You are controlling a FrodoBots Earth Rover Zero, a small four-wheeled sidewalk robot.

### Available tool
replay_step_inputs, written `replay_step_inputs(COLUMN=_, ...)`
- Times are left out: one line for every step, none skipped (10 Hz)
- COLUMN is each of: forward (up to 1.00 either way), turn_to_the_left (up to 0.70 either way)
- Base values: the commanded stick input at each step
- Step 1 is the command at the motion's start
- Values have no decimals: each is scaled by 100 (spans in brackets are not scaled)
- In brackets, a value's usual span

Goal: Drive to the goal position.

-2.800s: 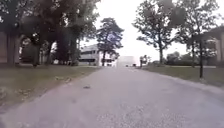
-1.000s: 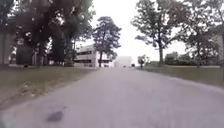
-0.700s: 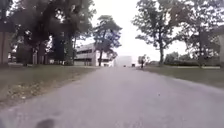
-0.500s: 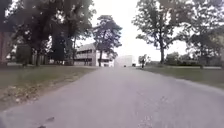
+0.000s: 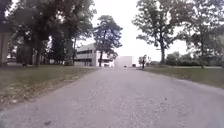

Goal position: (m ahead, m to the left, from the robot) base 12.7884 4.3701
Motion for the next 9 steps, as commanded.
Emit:
replay_step_inputs(forward=85, turn_to_the_left=0)
replay_step_inputs(forward=85, turn_to_the_left=0)
replay_step_inputs(forward=85, turn_to_the_left=0)
replay_step_inputs(forward=85, turn_to_the_left=0)
replay_step_inputs(forward=85, turn_to_the_left=0)
replay_step_inputs(forward=85, turn_to_the_left=0)
replay_step_inputs(forward=85, turn_to_the_left=0)
replay_step_inputs(forward=85, turn_to_the_left=0)
replay_step_inputs(forward=85, turn_to_the_left=0)
